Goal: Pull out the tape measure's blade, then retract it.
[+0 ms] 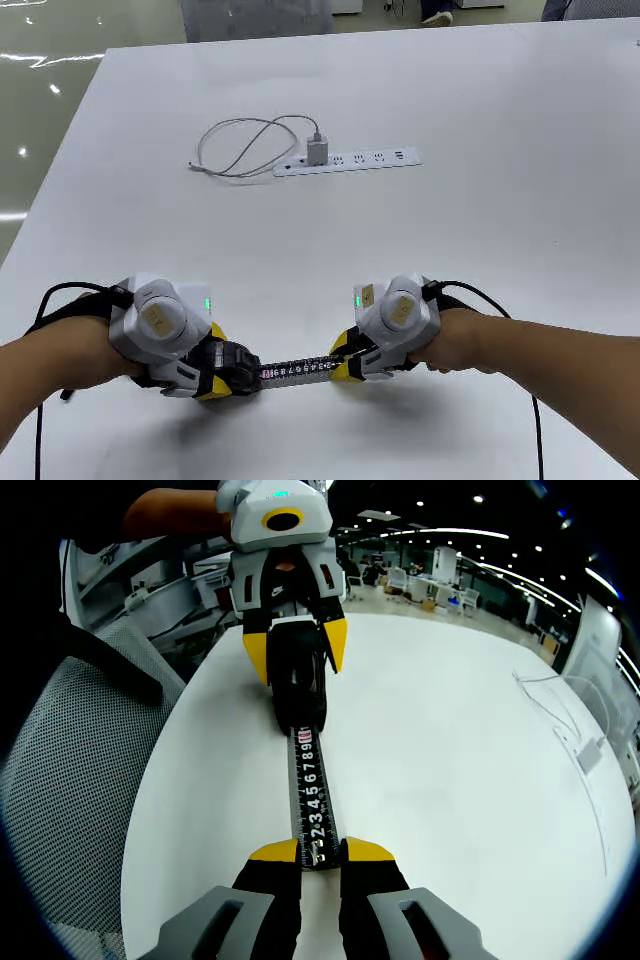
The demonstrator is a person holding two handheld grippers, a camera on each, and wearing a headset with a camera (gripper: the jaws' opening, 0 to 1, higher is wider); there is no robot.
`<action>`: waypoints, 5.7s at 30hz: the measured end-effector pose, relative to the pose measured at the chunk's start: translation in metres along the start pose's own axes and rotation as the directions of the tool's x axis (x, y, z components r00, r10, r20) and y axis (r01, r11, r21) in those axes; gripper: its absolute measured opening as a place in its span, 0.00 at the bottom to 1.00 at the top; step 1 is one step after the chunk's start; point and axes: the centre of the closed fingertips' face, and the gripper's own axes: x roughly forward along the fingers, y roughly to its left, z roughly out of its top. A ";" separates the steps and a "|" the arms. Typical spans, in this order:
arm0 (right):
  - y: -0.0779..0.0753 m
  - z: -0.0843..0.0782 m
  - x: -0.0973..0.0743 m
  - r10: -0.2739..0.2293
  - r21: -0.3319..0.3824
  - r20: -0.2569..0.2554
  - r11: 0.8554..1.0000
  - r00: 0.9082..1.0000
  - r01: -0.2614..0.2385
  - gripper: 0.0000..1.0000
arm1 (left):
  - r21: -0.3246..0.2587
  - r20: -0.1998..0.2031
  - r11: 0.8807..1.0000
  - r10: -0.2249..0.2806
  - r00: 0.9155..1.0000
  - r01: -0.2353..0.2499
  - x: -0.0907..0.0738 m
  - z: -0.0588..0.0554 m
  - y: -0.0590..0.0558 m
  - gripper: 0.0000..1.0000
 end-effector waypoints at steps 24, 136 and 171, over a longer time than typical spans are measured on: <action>-0.001 -0.013 -0.011 -0.007 0.017 -0.008 1.000 1.000 0.007 0.09 | 0.002 0.003 1.000 -0.002 1.000 0.002 0.000 0.000 0.000 0.31; -0.007 -0.073 -0.065 -0.044 0.062 -0.053 0.997 0.998 0.048 0.09 | 0.013 -0.002 1.000 -0.001 1.000 0.001 0.000 0.000 0.000 0.31; -0.009 -0.085 -0.073 -0.050 0.069 -0.067 0.996 0.996 0.054 0.09 | 0.014 -0.006 1.000 0.002 1.000 -0.002 -0.001 0.000 0.000 0.31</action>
